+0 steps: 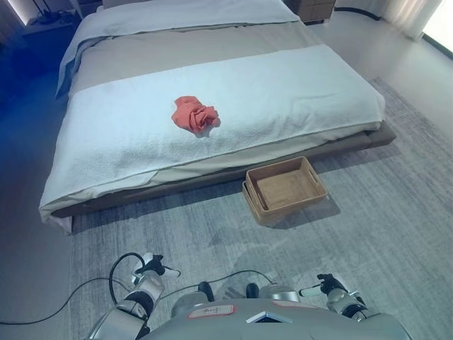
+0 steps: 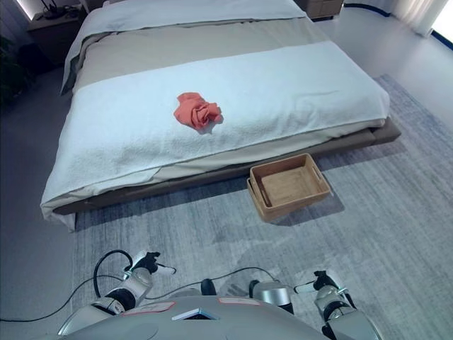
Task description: Put the clothes on the bed into the basket.
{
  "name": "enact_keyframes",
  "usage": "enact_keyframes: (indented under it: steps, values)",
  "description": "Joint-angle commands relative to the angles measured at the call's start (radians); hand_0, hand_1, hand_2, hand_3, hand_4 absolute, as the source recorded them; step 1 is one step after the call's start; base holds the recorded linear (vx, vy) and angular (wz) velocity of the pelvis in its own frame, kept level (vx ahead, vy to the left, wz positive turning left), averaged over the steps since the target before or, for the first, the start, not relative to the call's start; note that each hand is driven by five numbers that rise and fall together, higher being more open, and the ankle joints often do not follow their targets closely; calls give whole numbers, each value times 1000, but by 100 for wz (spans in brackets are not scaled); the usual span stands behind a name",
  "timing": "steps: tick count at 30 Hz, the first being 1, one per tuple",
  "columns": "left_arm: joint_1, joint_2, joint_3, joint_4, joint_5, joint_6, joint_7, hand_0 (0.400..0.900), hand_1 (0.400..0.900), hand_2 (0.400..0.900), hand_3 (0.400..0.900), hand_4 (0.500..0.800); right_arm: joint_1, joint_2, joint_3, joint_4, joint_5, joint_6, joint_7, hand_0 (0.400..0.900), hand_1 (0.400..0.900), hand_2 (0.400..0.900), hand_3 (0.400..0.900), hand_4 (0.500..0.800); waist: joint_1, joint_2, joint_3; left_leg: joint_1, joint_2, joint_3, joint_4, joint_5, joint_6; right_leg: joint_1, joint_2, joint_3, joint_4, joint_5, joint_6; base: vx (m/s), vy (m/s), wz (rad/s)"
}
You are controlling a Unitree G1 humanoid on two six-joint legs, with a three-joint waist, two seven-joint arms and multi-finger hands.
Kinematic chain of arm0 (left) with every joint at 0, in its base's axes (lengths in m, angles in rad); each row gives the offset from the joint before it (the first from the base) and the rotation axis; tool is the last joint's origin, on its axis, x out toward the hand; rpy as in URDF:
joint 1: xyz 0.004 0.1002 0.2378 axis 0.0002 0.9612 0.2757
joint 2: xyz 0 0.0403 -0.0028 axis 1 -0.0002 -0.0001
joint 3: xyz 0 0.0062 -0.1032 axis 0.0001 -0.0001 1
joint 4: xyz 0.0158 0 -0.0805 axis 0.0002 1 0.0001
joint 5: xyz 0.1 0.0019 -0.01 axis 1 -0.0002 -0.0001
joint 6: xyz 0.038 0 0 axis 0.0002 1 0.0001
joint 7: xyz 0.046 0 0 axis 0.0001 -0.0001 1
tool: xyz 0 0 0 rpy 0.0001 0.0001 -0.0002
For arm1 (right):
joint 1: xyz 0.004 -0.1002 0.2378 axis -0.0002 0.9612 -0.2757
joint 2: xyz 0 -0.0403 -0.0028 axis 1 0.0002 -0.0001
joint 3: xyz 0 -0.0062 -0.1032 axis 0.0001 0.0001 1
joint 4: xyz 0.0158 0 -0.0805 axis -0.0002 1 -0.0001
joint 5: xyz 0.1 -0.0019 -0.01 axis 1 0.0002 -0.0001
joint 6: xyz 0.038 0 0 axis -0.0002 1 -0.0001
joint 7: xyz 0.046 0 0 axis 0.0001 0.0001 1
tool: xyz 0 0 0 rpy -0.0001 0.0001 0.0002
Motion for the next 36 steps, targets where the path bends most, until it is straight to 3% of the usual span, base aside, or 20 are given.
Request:
enact_keyframes:
  steps: [1,15,19,21,23,24,26,29,31,33,34,36]
  values:
    - [-78,32,31,40,-2,-16,23,900,900,900,900,800,-60,-26,37,35,-17,-1,-14,900,900,900,900,800,24,-19,0,16,-25,-63,4,-87,-6,-43,-9,22,2,-2,41,0,0,0]
    - [-92,63,40,15,-26,-14,42,900,900,900,900,800,-100,-40,44,12,-9,4,-8,900,900,900,900,800,48,-21,37,-34,-58,-91,4,-82,37,-113,-38,10,85,-25,52,13,69,9]
    - [-115,68,36,18,-38,-18,41,900,900,900,900,800,-125,-45,41,-1,0,0,-5,900,900,900,900,800,62,-15,64,-57,-98,-131,65,-121,84,-217,-69,4,349,-56,67,82,210,25]
    - [-118,73,37,14,-37,-12,32,900,900,900,900,800,-120,-48,31,-18,20,-2,-6,900,900,900,900,800,52,-11,88,-32,-123,-156,67,-129,113,-311,-84,36,592,27,56,127,235,53]
    - [-122,76,31,6,-32,-9,25,900,900,900,900,800,-117,-47,24,-44,43,-11,-12,900,900,900,900,800,34,-6,114,3,-124,-184,51,-132,120,-414,-45,79,741,36,48,175,137,47]
    - [-122,76,28,4,-27,-7,22,900,900,900,900,800,-115,-46,23,-49,48,-11,-15,900,900,900,900,800,26,0,119,17,-120,-190,41,-133,116,-464,-16,90,743,27,44,268,66,44]
    - [-129,72,18,7,-15,-1,10,900,900,900,900,800,-114,-54,19,-48,53,-4,-16,900,900,900,900,800,-2,9,129,78,-122,-215,23,-155,104,-509,16,80,584,12,44,337,19,41]
    - [-138,57,14,31,8,-5,-7,900,900,900,900,800,-104,-62,3,-40,47,6,-9,900,900,900,900,800,-41,11,122,172,-132,-237,4,-206,72,-501,16,65,180,121,94,475,-52,45]
    - [-141,55,19,35,12,-9,-11,900,900,900,900,800,-99,-68,-5,-39,43,11,-5,900,900,900,900,800,-55,9,111,211,-136,-251,4,-232,59,-504,26,83,66,161,110,545,-129,28]
    - [-125,49,21,33,23,-8,-20,900,900,900,900,800,-77,-74,-10,-36,39,8,-2,900,900,900,900,800,-63,16,83,255,-123,-270,4,-234,40,-473,45,74,68,162,90,598,-200,23]
    - [-119,46,21,31,22,-9,-20,900,900,900,900,800,-76,-79,-8,-36,39,7,-1,900,900,900,900,800,-71,24,71,256,-112,-276,27,-220,35,-458,62,109,75,181,76,606,-223,22]
    - [-113,36,21,24,9,-13,-13,900,900,900,900,800,-81,-88,-4,-42,45,0,-2,900,900,900,900,800,-82,55,55,224,-92,-260,176,-140,1,-420,97,122,102,175,52,583,-217,15]
